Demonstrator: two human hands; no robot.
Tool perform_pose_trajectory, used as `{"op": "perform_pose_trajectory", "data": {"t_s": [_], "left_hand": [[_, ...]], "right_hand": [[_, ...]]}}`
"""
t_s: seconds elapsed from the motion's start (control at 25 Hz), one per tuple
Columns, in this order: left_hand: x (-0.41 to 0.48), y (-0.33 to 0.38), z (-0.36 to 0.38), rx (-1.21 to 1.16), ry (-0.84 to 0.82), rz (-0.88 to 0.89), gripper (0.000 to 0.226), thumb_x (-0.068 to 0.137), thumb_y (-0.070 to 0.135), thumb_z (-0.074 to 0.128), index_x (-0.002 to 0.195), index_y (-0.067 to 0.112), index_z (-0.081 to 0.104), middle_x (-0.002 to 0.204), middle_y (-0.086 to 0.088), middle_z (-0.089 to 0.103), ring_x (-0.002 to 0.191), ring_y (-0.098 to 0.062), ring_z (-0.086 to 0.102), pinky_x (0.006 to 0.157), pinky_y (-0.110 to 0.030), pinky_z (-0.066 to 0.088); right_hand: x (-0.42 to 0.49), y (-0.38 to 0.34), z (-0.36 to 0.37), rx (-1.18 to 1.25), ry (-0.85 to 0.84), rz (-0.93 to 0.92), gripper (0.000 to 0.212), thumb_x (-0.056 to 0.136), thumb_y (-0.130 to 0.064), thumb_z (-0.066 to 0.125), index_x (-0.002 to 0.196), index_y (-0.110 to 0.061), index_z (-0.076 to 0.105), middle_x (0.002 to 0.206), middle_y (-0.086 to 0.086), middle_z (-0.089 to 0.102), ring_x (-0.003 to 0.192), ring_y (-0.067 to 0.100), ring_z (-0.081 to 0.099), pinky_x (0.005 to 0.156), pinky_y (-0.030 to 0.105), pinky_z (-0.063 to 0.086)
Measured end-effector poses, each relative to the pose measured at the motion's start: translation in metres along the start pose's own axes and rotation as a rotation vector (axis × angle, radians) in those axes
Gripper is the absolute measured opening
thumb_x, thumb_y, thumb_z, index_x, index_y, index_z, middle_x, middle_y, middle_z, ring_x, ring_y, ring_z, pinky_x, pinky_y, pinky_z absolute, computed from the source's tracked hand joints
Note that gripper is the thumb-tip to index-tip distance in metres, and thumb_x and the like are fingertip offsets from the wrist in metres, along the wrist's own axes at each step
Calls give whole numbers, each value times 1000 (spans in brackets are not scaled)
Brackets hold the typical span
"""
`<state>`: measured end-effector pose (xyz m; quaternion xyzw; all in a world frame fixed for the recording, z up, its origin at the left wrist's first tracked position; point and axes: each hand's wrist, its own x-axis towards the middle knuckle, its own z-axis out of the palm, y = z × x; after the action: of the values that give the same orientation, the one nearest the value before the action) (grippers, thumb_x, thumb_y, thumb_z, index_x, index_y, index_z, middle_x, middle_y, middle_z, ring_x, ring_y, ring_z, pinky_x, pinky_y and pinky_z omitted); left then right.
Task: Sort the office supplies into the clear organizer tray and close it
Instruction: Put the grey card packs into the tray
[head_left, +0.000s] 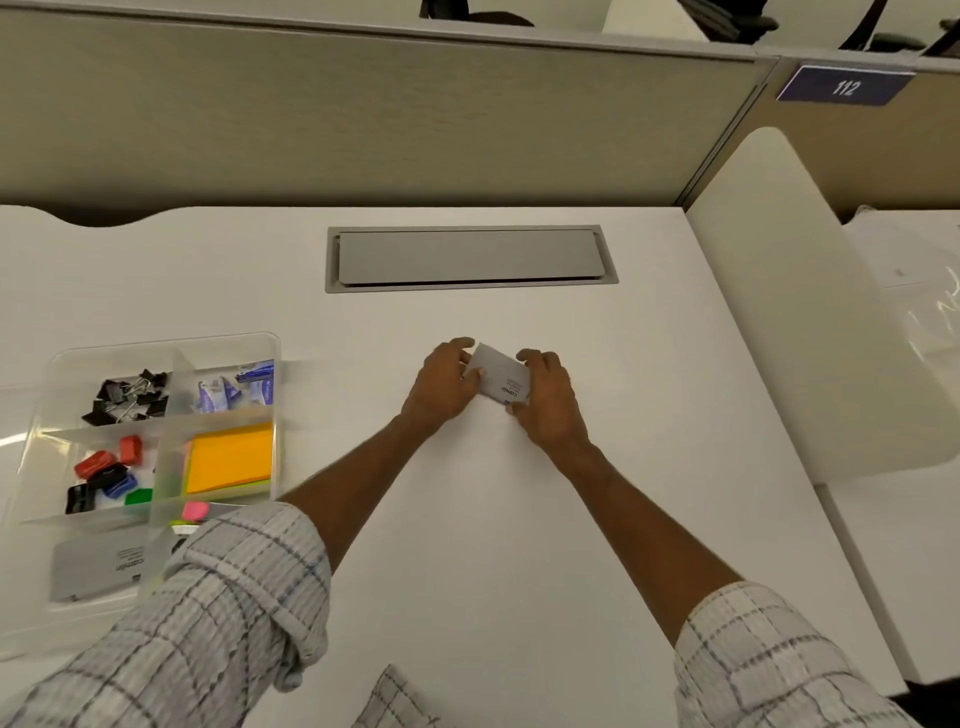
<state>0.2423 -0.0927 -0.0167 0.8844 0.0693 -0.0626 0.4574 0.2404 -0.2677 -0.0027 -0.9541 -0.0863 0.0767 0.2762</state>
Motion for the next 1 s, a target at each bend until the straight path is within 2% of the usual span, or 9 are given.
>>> {"op": "perform_pose_trajectory", "data": {"t_s": [0.12,0.24,0.36,0.52,0.64,0.76,0.84,0.92,1.0], "left_hand": [[-1,-1,-13,-133,20,-73,42,91,21,68,130,10,59,111,-12,68,102,-26,66,89,-40,56],[-22,-13,-25,-191,14,-133,40,87,24,73,124,12,66,115,-6,67,107,-19,62,93,-32,50],[-38,-21,-34,-355,-99,-240,36,86,23,74,119,11,68,113,-6,72,107,-23,67,100,-38,52],[-61,-24,-44,-416,-102,-233,37,87,20,72,122,11,66,107,-11,74,103,-26,69,97,-41,53],[-81,-28,-57,-461,-76,-199,33,88,17,70,121,14,66,104,-11,73,94,-21,67,89,-35,54],[-103,-35,-79,-472,-35,-151,25,89,16,68,113,17,70,103,-8,72,89,-17,63,82,-34,55],[-123,-44,-103,-464,2,-108,23,90,15,67,112,18,70,99,-4,71,88,-15,62,80,-35,55],[-141,-56,-131,-432,30,-68,26,90,13,66,116,15,69,99,-6,70,86,-16,62,84,-43,56],[-164,-70,-159,-398,63,-49,31,91,13,66,121,17,67,100,-9,71,86,-18,64,85,-45,56]], "right_hand": [[-4,-5,1,43,10,1,64,78,3,70,134,-14,44,130,8,41,110,29,56,86,44,57],[-20,-12,5,73,-21,-11,59,77,3,67,131,-12,49,129,7,43,110,28,58,88,43,56],[-33,-16,11,77,-63,0,62,77,2,65,136,-12,50,131,7,47,118,27,53,96,37,50],[-52,-25,17,80,-143,0,69,78,-7,76,141,-10,47,138,10,53,127,26,51,106,39,45],[-66,-42,20,145,-125,-4,70,76,-8,80,140,-9,49,137,10,55,126,26,53,103,42,49],[-76,-67,18,266,-138,15,71,74,-6,84,137,-9,53,134,9,57,119,24,59,99,36,54],[-82,-92,18,284,-141,-11,61,75,-11,83,131,-11,59,127,5,63,109,22,65,91,29,55],[-90,-122,22,295,-72,-67,42,82,-13,77,122,-11,67,120,4,69,101,22,68,83,19,53],[-98,-153,31,308,-57,-112,29,88,-13,71,116,-10,71,114,4,73,96,21,70,81,18,53]]}}
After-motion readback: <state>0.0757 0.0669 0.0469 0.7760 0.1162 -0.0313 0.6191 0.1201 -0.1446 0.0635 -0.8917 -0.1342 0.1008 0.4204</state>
